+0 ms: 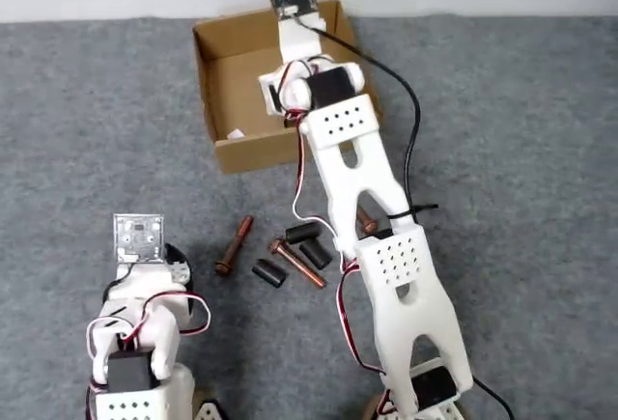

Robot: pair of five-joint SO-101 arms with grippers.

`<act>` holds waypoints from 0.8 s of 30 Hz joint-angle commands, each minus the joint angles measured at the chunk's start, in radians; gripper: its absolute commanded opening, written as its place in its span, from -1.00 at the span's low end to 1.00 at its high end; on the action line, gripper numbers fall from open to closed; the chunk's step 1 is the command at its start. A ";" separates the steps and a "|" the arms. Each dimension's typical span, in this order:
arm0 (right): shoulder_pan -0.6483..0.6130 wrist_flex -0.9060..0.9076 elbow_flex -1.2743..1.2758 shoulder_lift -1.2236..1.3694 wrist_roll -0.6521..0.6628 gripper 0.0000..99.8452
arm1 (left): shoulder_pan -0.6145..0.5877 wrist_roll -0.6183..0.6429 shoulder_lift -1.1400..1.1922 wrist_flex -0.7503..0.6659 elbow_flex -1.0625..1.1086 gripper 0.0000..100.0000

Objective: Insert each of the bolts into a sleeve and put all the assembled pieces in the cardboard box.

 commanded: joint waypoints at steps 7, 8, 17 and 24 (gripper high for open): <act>-0.019 0.323 -0.226 -0.022 -0.008 -0.97 | -0.025 -0.009 -0.002 0.005 -0.008 -0.99; -0.022 0.341 -0.226 -0.025 -0.008 -0.97 | -0.041 -0.009 -0.002 0.005 -0.008 -0.99; -0.074 0.348 -0.166 -0.147 -0.006 -0.98 | -0.068 -0.009 -0.002 0.000 -0.008 -0.99; -0.120 0.346 0.342 -0.432 -0.006 -0.98 | -0.069 -0.009 -0.002 0.000 -0.008 -0.99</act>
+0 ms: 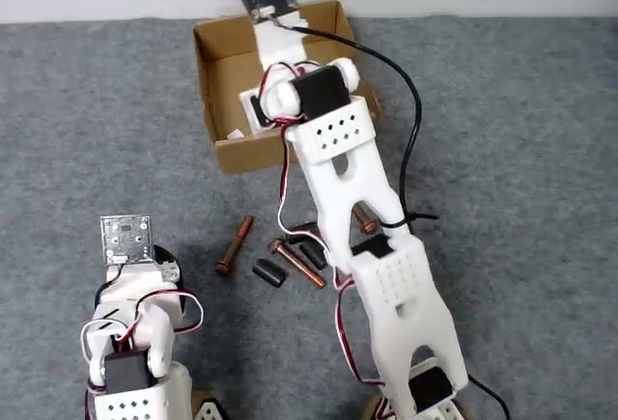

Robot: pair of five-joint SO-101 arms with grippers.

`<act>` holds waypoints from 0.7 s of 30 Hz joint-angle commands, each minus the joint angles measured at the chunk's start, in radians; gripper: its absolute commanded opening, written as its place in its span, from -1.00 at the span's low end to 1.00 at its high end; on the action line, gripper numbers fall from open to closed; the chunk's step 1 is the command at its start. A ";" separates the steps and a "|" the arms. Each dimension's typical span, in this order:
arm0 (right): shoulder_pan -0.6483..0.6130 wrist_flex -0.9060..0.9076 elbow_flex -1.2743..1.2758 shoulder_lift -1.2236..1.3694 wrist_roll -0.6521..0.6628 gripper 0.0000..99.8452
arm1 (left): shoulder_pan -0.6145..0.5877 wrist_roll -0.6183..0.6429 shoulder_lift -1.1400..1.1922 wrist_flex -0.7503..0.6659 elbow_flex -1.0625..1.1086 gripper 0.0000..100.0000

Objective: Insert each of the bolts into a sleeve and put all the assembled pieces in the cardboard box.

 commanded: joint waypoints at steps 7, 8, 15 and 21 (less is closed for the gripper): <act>-0.030 0.041 0.755 -0.414 -0.005 -0.98 | -0.006 -0.006 -0.002 0.000 -0.008 -0.99; -0.030 0.041 0.807 -0.430 -0.005 -0.97 | -0.006 -0.006 -0.002 0.000 -0.008 -0.99; -0.031 0.028 0.974 -0.447 -0.005 -0.73 | -0.006 -0.006 -0.002 0.000 -0.008 -0.99; -0.070 -0.071 1.103 -0.447 -0.005 -0.62 | -0.006 -0.005 -0.002 0.000 -0.008 -0.99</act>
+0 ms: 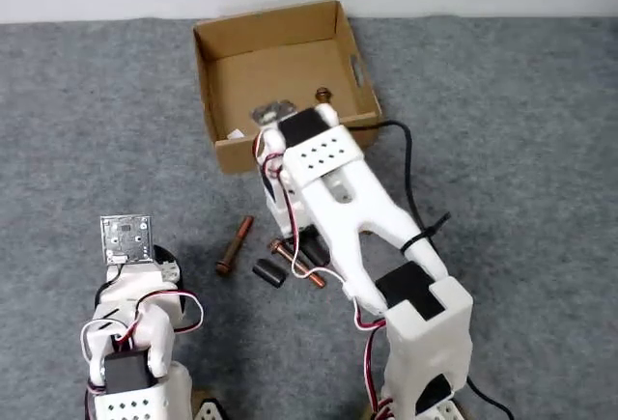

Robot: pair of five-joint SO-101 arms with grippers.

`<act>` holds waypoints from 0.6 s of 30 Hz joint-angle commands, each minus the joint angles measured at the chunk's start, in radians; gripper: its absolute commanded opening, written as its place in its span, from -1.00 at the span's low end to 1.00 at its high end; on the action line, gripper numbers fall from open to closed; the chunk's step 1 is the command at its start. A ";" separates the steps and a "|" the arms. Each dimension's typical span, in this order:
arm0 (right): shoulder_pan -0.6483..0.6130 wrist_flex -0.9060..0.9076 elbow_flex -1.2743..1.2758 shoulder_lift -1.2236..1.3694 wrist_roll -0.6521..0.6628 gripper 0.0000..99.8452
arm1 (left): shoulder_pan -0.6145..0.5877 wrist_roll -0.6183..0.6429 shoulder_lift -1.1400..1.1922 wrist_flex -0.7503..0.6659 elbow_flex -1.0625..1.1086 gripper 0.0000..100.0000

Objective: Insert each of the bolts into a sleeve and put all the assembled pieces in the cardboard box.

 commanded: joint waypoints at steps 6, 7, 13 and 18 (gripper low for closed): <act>-0.036 -0.222 0.215 -0.061 0.069 -0.62 | -0.006 -0.005 -0.002 0.000 -0.008 -0.99; -0.035 -0.252 0.233 -0.061 0.084 -0.62 | -0.006 -0.005 -0.002 0.000 -0.008 -0.99; -0.031 -0.392 0.310 -0.059 0.149 -0.72 | -0.006 -0.005 -0.002 0.000 -0.008 -0.99; 0.004 -0.432 0.345 -0.007 0.160 -0.86 | -0.006 -0.005 -0.002 0.000 -0.008 -0.99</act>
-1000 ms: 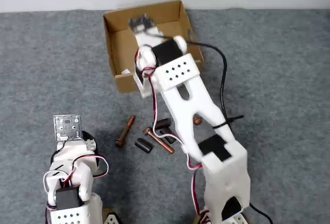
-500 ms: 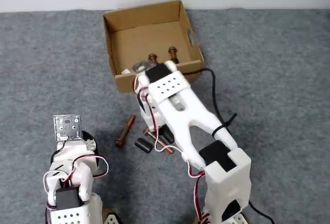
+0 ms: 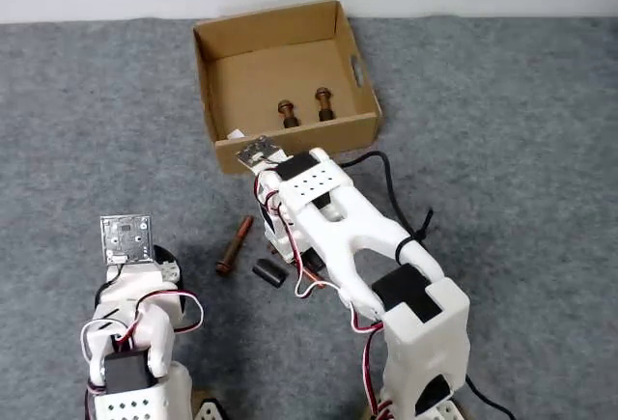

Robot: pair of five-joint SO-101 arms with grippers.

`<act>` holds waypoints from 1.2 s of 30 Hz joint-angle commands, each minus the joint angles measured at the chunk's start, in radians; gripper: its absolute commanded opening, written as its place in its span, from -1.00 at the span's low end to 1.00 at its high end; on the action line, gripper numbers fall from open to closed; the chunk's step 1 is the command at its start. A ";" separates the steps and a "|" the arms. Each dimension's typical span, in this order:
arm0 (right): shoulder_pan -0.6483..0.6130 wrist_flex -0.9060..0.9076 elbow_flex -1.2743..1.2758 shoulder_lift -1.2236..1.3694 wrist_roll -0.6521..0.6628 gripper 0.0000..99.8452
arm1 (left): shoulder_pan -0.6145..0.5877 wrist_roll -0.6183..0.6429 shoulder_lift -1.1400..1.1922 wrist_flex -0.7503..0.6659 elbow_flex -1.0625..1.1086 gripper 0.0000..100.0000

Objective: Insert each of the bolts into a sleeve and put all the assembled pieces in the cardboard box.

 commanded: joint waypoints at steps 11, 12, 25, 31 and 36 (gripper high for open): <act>0.038 0.053 -0.100 -0.041 -0.029 -0.98 | -0.006 -0.006 -0.002 0.002 -0.008 -0.99; 0.039 0.073 -0.106 -0.071 -0.044 -0.98 | -0.006 -0.008 -0.002 0.002 -0.008 -0.99; 0.044 0.398 -0.103 -0.581 -0.287 -0.98 | 0.015 -0.008 -0.002 0.008 -0.008 -0.99; 0.143 0.430 -0.023 -0.809 -0.359 -0.98 | 0.051 -0.008 -0.008 0.014 -0.008 -0.99; 0.331 0.397 0.206 -1.059 -0.361 -0.98 | 0.052 -0.009 -0.008 0.014 -0.015 -0.99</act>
